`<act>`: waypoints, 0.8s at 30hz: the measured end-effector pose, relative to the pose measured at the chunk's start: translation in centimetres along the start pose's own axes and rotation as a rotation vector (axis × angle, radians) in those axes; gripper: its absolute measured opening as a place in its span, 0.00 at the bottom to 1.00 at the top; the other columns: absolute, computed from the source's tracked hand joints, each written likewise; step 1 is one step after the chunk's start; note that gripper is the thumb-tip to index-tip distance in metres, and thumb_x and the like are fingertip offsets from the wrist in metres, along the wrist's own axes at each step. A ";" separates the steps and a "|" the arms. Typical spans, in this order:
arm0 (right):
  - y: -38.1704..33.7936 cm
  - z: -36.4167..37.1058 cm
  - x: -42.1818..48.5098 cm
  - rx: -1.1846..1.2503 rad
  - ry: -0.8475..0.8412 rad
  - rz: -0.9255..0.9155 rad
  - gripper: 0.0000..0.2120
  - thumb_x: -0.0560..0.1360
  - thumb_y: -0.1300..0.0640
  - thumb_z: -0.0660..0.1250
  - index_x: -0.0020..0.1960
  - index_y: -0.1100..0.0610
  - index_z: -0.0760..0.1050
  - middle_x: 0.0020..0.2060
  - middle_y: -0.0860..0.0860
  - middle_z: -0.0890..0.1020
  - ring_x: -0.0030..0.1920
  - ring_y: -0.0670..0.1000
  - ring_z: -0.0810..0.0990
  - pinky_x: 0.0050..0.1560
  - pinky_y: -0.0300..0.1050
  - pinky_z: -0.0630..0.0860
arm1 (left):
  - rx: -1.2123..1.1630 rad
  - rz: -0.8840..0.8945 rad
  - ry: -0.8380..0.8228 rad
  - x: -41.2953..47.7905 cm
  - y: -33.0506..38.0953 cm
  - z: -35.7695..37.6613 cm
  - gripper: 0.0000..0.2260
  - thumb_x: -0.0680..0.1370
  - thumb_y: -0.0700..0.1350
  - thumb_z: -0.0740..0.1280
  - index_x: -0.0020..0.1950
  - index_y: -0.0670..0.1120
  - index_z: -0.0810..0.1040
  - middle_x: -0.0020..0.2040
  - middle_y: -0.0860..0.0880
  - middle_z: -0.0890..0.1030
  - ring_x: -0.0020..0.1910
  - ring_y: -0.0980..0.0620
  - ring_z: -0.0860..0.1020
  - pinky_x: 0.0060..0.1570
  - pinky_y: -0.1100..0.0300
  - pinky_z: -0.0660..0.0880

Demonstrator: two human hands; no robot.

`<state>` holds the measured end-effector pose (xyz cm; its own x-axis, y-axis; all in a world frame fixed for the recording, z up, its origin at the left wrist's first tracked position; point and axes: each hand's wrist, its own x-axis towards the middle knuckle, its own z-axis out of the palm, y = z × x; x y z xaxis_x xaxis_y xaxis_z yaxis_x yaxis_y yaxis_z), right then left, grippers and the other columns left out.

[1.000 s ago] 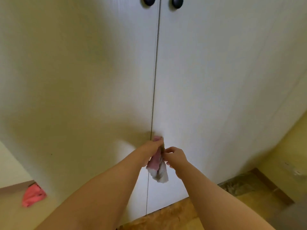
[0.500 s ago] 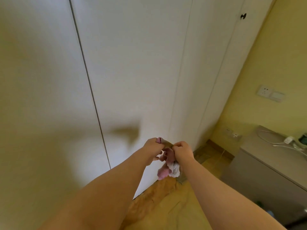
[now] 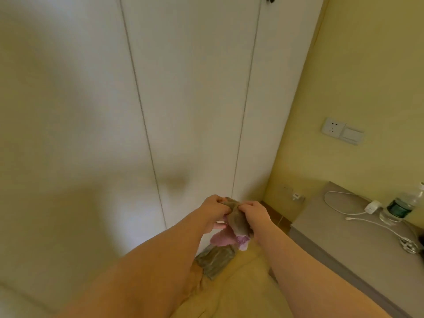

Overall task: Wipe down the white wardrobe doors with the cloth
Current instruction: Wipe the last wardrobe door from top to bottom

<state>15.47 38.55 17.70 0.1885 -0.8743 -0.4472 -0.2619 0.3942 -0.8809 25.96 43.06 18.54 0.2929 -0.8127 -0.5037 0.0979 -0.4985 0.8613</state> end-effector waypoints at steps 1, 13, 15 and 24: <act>-0.6 -2.9 2.0 0.000 -0.020 0.041 0.06 0.77 0.63 0.60 0.53 0.59 0.71 0.47 0.57 0.76 0.44 0.55 0.73 0.40 0.46 0.73 | -0.019 -0.010 0.002 1.6 1.2 2.8 0.10 0.76 0.30 0.61 0.47 0.45 0.70 0.44 0.45 0.77 0.39 0.51 0.76 0.37 0.58 0.76; 0.5 -22.6 17.7 -0.171 0.246 0.107 0.07 0.71 0.64 0.66 0.41 0.56 0.68 0.38 0.54 0.74 0.41 0.52 0.73 0.38 0.44 0.70 | 0.414 -0.076 -0.160 17.6 5.9 23.3 0.06 0.72 0.38 0.70 0.41 0.46 0.73 0.42 0.47 0.75 0.40 0.52 0.74 0.44 0.58 0.77; 1.0 -25.0 20.6 -0.195 0.292 0.130 0.08 0.71 0.63 0.66 0.39 0.55 0.68 0.37 0.52 0.75 0.40 0.51 0.73 0.36 0.43 0.71 | 0.489 -0.071 -0.183 20.8 6.3 25.6 0.07 0.72 0.43 0.70 0.42 0.48 0.72 0.44 0.50 0.74 0.42 0.55 0.71 0.38 0.63 0.71; 5.2 -31.8 31.1 -0.252 0.356 0.333 0.07 0.71 0.59 0.67 0.37 0.53 0.70 0.39 0.54 0.78 0.46 0.56 0.78 0.43 0.46 0.75 | 0.486 -0.213 -0.272 31.8 4.2 34.9 0.10 0.75 0.40 0.68 0.49 0.45 0.67 0.42 0.48 0.72 0.46 0.49 0.72 0.41 0.58 0.69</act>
<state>-10.12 4.37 4.13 -0.2632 -0.7731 -0.5770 -0.4797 0.6238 -0.6170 2.49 4.66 3.80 0.0540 -0.6961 -0.7159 -0.3378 -0.6875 0.6429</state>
